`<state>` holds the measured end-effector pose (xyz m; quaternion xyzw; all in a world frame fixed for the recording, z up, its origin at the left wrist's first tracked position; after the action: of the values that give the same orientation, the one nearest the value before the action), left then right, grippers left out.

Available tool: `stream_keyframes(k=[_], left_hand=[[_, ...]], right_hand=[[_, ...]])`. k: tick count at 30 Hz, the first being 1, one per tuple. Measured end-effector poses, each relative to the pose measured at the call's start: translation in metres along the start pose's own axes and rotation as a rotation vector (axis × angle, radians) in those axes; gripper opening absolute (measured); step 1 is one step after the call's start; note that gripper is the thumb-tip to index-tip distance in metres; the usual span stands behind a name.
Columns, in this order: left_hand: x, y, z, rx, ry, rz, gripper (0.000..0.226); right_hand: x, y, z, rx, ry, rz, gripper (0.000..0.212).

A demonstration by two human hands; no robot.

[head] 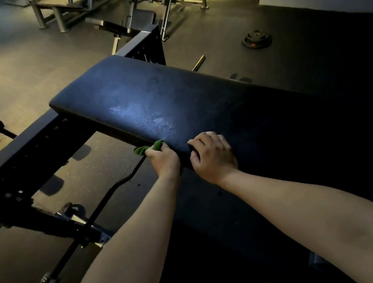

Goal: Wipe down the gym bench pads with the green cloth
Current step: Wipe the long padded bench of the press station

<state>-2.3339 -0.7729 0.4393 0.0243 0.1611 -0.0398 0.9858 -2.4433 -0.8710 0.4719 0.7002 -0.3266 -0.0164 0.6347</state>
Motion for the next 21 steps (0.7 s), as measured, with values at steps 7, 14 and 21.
stream_keyframes(k=[7, 14, 21], left_hand=[[-0.049, -0.005, -0.01, 0.082, -0.205, -0.034, 0.015], [-0.123, -0.017, -0.032, 0.209, -0.263, -0.174, 0.011], [-0.152, -0.006, -0.04, 0.176, -0.385, -0.223, 0.011]], right_hand=[[-0.006, 0.01, 0.006, 0.073, 0.068, -0.118, 0.04], [-0.044, 0.033, 0.048, -0.109, 0.135, -0.215, 0.056], [-0.056, 0.043, 0.056, 0.066, 0.115, -0.204, 0.051]])
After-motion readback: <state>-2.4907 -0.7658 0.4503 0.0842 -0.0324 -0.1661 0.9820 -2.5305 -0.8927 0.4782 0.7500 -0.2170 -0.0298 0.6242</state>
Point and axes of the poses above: each hand's wrist, its own x-axis towards the middle knuckle, its own y-axis out of the back of the hand, z = x × y, the point moved 5 cm from there along x, towards the middle knuckle, and after that the axes turned 6 degrees about -x, right-handed, at the moved point
